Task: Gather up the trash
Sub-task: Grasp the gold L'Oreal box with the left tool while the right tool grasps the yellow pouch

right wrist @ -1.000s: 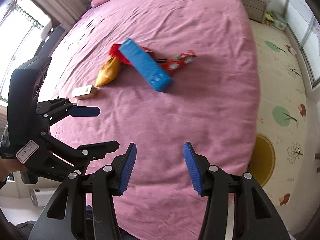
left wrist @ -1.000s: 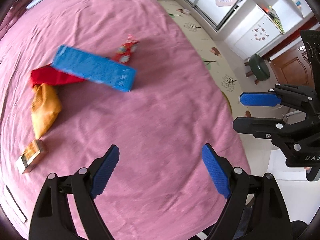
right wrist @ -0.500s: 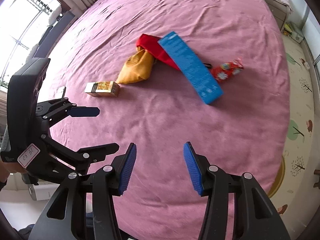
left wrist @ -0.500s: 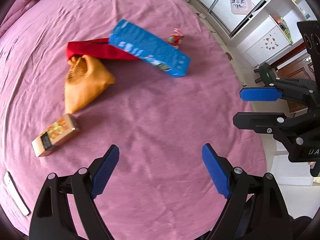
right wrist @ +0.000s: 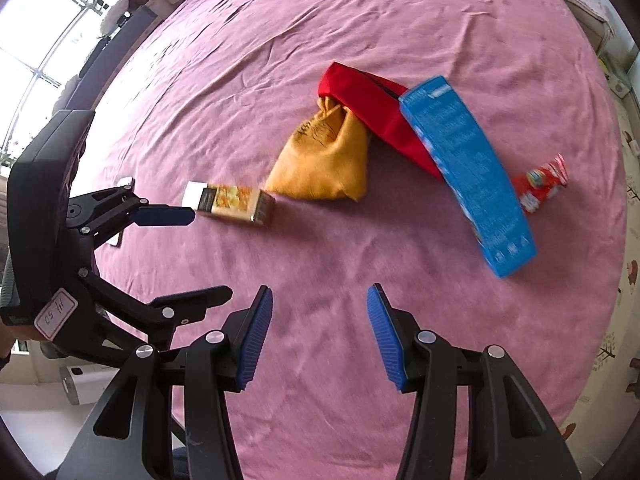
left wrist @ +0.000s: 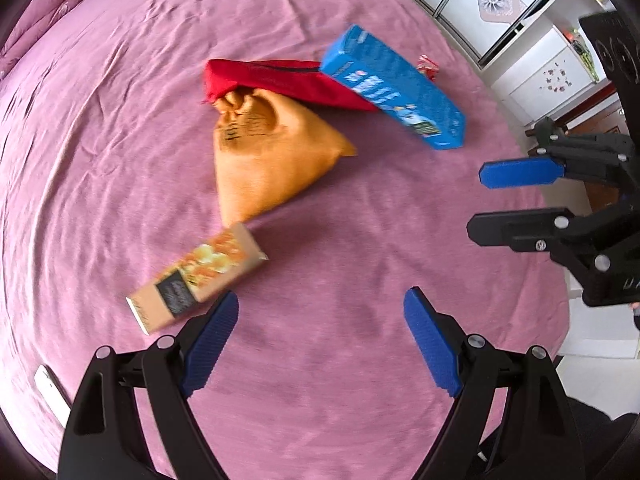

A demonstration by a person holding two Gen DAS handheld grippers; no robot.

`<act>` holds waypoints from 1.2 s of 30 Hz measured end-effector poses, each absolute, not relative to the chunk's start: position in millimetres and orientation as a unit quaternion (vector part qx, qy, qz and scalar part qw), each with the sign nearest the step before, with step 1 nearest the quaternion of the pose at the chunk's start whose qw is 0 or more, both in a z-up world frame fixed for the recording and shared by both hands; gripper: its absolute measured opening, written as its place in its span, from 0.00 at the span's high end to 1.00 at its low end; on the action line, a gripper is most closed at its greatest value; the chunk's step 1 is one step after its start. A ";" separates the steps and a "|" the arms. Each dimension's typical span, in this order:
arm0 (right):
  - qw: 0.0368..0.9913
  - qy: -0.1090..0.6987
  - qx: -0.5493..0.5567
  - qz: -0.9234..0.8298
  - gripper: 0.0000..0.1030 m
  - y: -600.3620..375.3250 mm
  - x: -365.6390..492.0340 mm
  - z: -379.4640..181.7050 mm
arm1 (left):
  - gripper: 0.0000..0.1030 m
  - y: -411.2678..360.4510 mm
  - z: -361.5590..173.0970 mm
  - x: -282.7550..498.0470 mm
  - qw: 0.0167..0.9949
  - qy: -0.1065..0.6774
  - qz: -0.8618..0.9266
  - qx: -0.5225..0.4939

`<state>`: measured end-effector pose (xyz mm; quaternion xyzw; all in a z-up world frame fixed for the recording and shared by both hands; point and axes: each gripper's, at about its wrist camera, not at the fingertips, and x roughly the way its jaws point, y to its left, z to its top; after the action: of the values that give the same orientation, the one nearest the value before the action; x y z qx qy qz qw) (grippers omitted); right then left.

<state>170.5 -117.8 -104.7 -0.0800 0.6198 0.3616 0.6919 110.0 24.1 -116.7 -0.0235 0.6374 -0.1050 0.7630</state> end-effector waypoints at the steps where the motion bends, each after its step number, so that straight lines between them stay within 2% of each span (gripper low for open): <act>1: 0.691 0.621 -0.081 0.361 0.52 -112.2 173.4 -106.5 | 0.18 30.8 -119.4 113.2 0.761 0.640 -0.106 -0.021; 14: 0.675 0.648 -0.070 0.346 0.52 -67.1 208.7 -142.4 | 0.18 86.8 -152.6 144.0 0.744 0.658 -0.116 0.012; 27: 0.667 0.667 -0.066 0.325 0.52 -61.3 234.8 -165.0 | 0.18 83.3 -197.0 151.2 0.706 0.688 -0.160 0.057; 31: 0.662 0.674 -0.053 0.322 0.49 -59.9 246.5 -173.9 | 0.18 80.7 -212.8 150.0 0.697 0.698 -0.158 0.051; 34: 0.656 0.682 -0.048 0.320 0.45 -55.8 255.3 -181.8 | 0.26 80.0 -220.8 150.9 0.695 0.700 -0.153 0.051; 36: 0.653 0.685 -0.048 0.319 0.39 -50.3 260.7 -186.3 | 0.37 82.8 -226.4 152.9 0.695 0.704 -0.141 0.043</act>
<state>260.7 -50.3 -186.3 -0.0481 0.6847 0.3195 0.6533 152.9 82.8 -226.4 0.0431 0.7036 -0.1407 0.6952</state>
